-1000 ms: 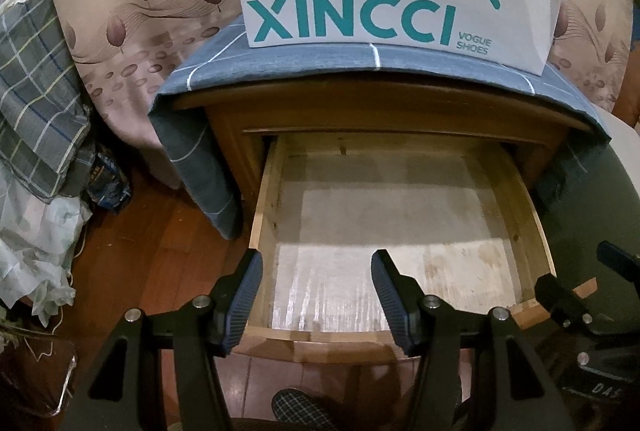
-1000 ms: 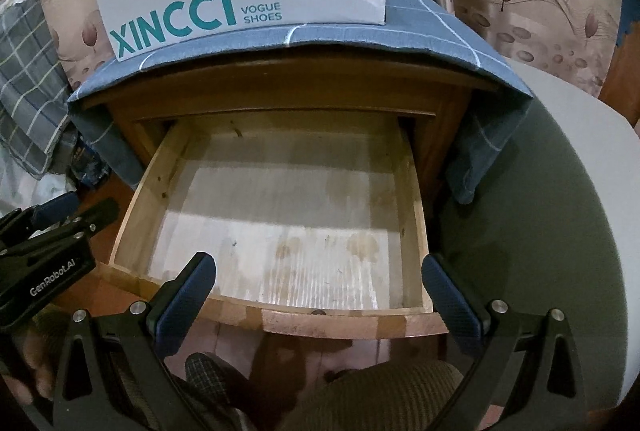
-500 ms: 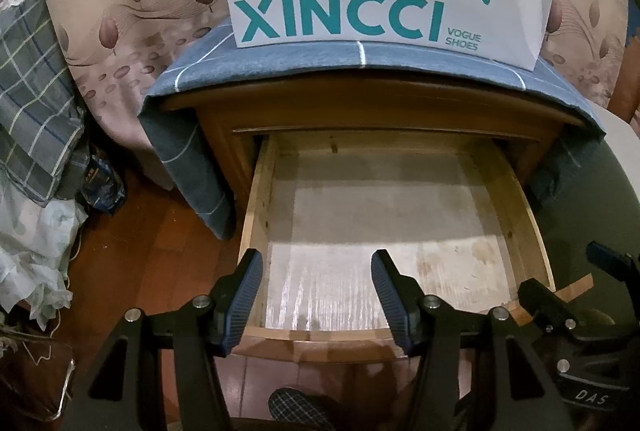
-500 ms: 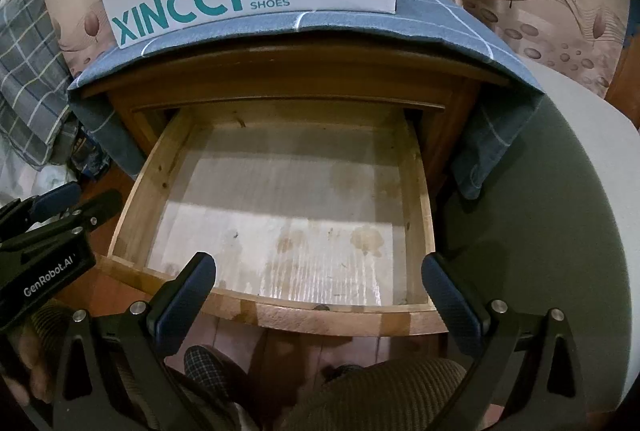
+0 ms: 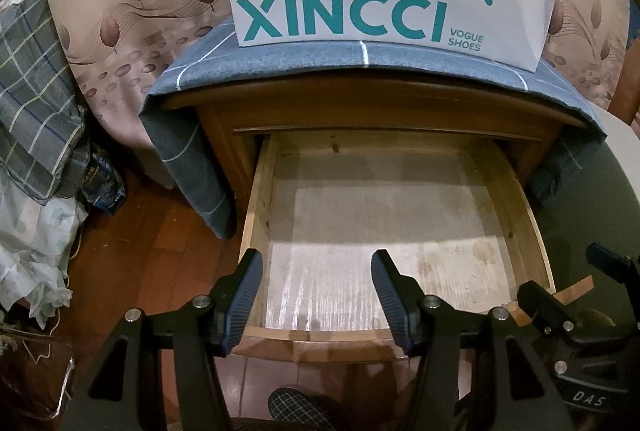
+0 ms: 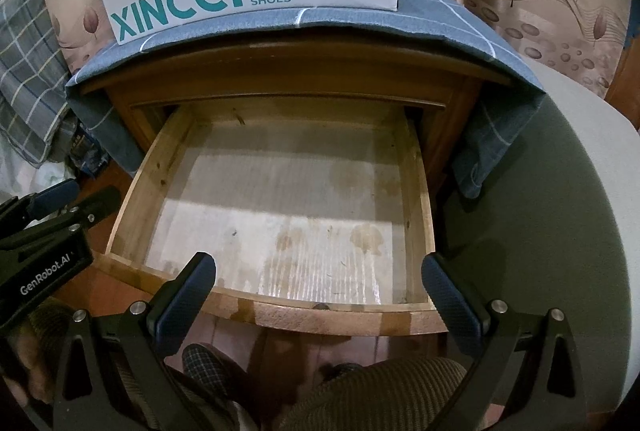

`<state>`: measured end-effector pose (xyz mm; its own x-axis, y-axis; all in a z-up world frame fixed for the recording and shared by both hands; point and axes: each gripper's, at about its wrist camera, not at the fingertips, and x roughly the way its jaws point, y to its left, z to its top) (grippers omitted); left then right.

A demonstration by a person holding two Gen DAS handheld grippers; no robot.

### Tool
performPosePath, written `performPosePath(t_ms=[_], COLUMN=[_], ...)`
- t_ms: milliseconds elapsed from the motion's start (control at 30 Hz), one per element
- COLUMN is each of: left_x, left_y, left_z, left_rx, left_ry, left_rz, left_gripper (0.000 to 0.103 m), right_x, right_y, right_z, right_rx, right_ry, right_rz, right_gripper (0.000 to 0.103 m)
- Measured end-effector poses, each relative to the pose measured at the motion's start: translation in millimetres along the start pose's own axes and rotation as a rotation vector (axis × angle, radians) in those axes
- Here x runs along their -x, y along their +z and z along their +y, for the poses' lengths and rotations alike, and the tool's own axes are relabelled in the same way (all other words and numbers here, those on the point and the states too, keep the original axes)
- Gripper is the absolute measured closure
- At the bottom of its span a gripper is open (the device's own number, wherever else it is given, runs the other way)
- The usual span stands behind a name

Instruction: Take underwear out of drawer

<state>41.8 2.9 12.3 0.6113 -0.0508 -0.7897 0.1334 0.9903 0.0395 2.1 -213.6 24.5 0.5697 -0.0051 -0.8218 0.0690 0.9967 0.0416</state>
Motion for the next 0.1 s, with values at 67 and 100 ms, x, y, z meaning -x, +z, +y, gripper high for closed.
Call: performPosePath(t_ms=[67,100], left_x=[0.8,1.0], left_y=[0.1,0.2], left_z=[0.2,0.1], left_rx=[-0.002,-0.003], left_ry=[-0.005,-0.006], left_rz=[-0.003,-0.003], left_gripper=[0.045,0.045], right_x=[0.0,0.1], right_y=[0.0,0.0], right_z=[-0.1,0.0], right_rx=[0.001,0.0], right_ry=[0.002,0.0], right_rz=[0.0,0.0], right_gripper=[0.001,0.001])
